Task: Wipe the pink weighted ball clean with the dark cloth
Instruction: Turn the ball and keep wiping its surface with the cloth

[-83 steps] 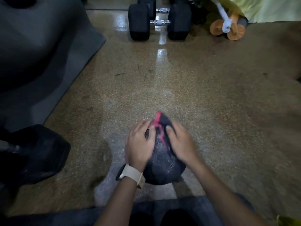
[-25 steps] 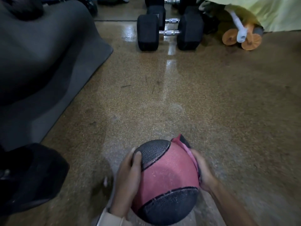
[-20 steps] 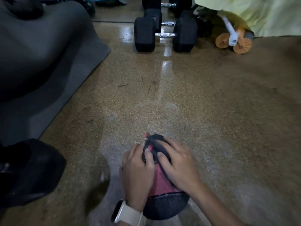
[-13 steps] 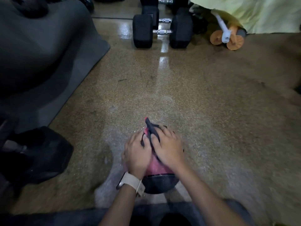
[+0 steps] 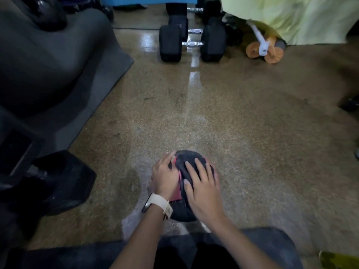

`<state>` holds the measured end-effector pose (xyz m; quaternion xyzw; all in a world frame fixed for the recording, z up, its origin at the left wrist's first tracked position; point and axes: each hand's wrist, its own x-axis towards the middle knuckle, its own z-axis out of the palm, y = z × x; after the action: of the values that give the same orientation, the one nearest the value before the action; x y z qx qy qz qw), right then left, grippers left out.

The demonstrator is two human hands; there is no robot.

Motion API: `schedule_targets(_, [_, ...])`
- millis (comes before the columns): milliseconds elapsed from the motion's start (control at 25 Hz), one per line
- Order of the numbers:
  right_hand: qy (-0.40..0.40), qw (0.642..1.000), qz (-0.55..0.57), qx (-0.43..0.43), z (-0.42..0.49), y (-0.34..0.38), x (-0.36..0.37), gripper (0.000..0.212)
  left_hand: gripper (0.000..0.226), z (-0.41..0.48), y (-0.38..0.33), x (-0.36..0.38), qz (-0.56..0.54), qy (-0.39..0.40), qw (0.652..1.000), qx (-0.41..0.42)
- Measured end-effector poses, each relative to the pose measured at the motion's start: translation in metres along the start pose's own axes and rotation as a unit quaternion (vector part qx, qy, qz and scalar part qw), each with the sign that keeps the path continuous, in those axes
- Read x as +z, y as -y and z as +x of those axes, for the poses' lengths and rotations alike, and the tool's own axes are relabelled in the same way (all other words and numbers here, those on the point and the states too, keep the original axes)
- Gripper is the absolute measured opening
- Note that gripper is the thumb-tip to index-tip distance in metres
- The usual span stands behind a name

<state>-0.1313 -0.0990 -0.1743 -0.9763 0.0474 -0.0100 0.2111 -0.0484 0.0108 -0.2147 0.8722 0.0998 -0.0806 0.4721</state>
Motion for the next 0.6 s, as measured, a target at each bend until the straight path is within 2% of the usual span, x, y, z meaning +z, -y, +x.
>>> schedule_targets(80, [0.041,0.999,0.017,0.015,0.04,-0.008,0.003,0.056,0.054,0.0,0.0,0.001,0.015,-0.014,1.0,0.019])
schedule_targets(160, [0.094,0.991,0.03,0.088,0.089,-0.009,0.002,0.047,0.062,-0.006,0.001,0.005,0.024,-0.029,0.999,0.018])
schedule_targets(200, [0.086,0.99,0.038,0.102,0.095,-0.006,0.002,0.045,0.065,-0.008,0.0,0.006,0.023,-0.035,0.999,0.011])
schedule_targets(360, [-0.031,0.999,0.031,-0.019,0.005,-0.004,0.011,0.052,0.057,0.006,0.002,0.002,-0.008,-0.036,0.999,-0.009])
schedule_targets(440, [-0.022,0.997,0.068,-0.027,0.003,-0.022,0.013,0.051,0.054,0.003,0.004,0.001,-0.01,-0.032,0.999,0.012])
schedule_targets(520, [0.008,0.989,0.134,0.057,0.057,-0.03,0.014,0.048,0.054,0.0,0.003,0.003,0.019,-0.038,0.999,0.02])
schedule_targets(560, [0.04,0.983,0.135,0.114,0.084,-0.031,0.009,0.044,0.054,-0.001,0.001,0.006,0.028,-0.043,0.999,0.016])
schedule_targets(600, [0.048,0.984,0.113,0.131,0.097,-0.028,0.007,0.042,0.055,-0.003,-0.001,0.008,0.029,-0.049,0.998,0.011])
